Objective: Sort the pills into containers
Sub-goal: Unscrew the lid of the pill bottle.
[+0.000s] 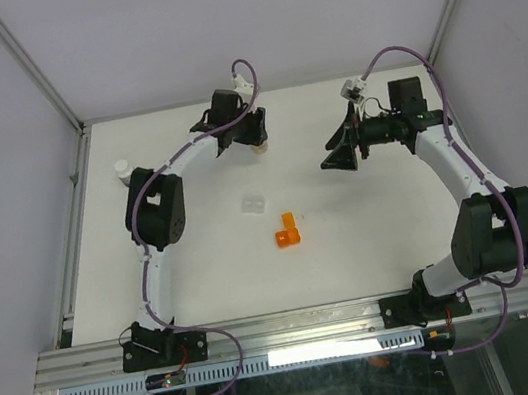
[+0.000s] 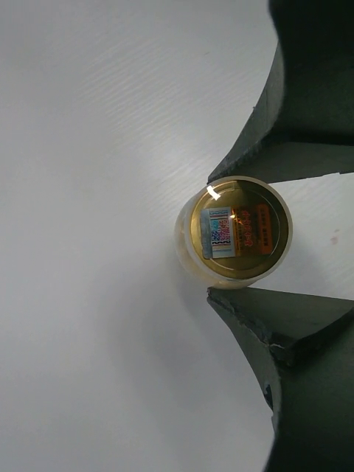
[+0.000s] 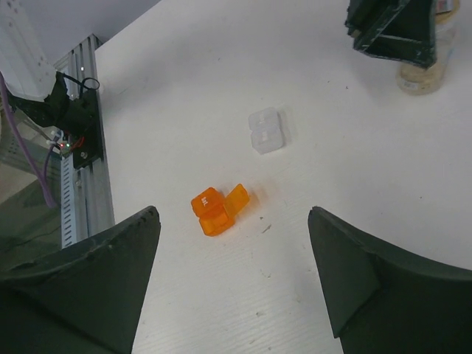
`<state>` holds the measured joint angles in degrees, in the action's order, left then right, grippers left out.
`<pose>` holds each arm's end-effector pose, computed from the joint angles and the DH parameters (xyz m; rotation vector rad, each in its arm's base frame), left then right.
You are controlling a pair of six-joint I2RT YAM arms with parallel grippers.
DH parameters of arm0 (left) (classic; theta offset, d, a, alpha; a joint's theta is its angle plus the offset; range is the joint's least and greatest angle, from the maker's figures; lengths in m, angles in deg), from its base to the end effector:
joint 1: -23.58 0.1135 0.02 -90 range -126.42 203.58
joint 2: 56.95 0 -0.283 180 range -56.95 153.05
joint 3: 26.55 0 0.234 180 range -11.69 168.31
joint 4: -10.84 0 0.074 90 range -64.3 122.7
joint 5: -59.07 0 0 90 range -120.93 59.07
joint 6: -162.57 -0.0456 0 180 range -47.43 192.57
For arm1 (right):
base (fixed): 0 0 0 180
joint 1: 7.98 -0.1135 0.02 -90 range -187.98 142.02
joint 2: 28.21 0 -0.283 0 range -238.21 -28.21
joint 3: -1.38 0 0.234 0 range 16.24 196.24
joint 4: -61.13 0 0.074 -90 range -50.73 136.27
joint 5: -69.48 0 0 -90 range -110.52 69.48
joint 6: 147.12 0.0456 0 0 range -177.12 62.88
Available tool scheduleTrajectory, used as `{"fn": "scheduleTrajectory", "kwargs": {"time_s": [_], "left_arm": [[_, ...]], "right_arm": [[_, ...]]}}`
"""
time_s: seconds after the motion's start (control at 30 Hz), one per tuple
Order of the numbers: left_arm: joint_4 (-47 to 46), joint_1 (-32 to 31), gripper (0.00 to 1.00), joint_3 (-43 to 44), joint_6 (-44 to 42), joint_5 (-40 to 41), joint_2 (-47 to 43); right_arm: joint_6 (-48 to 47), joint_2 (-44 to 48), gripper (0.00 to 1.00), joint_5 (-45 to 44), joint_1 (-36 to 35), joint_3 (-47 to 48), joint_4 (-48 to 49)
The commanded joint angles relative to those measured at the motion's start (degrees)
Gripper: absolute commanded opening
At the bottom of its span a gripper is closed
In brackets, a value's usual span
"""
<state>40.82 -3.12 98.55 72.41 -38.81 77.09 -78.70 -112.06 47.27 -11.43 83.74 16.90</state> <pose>0.4802 -0.2485 0.2057 0.6006 2.1930 -0.4016 0.2842 0.0594 0.3235 -0.9448 1.7917 1.1710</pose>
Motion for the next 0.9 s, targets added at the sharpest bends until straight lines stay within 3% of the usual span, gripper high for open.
{"fn": "scheduleTrajectory", "kwargs": {"time_s": [0.0,0.13,0.37,0.57,0.77,0.87], "left_arm": [[-6.27,-2.37,0.00,-9.76,-4.61,-9.73,-17.32],[-7.14,-6.77,0.00,-22.95,-8.66,-16.87,-28.53],[-7.28,-21.88,0.00,-41.82,-17.26,-19.80,-41.78],[-7.66,-31.53,0.00,-48.19,-17.64,-17.80,-42.34],[-9.00,-33.14,0.01,-50.77,-15.48,-15.40,-40.61],[-11.62,-33.31,0.24,-52.55,-13.23,-13.33,-40.69]], "right_arm": [[-8.58,4.14,0.85,1.38,0.38,-1.25,-1.00],[-16.62,7.31,0.85,0.60,0.86,-2.40,-3.61],[-22.27,13.90,0.86,2.94,6.99,-2.36,-9.52],[-24.30,18.95,0.86,3.32,9.13,-6.31,-10.82],[-31.76,21.97,0.87,4.68,9.24,-12.35,-14.03],[-41.18,22.18,0.88,5.61,9.20,-14.50,-19.03]]}}
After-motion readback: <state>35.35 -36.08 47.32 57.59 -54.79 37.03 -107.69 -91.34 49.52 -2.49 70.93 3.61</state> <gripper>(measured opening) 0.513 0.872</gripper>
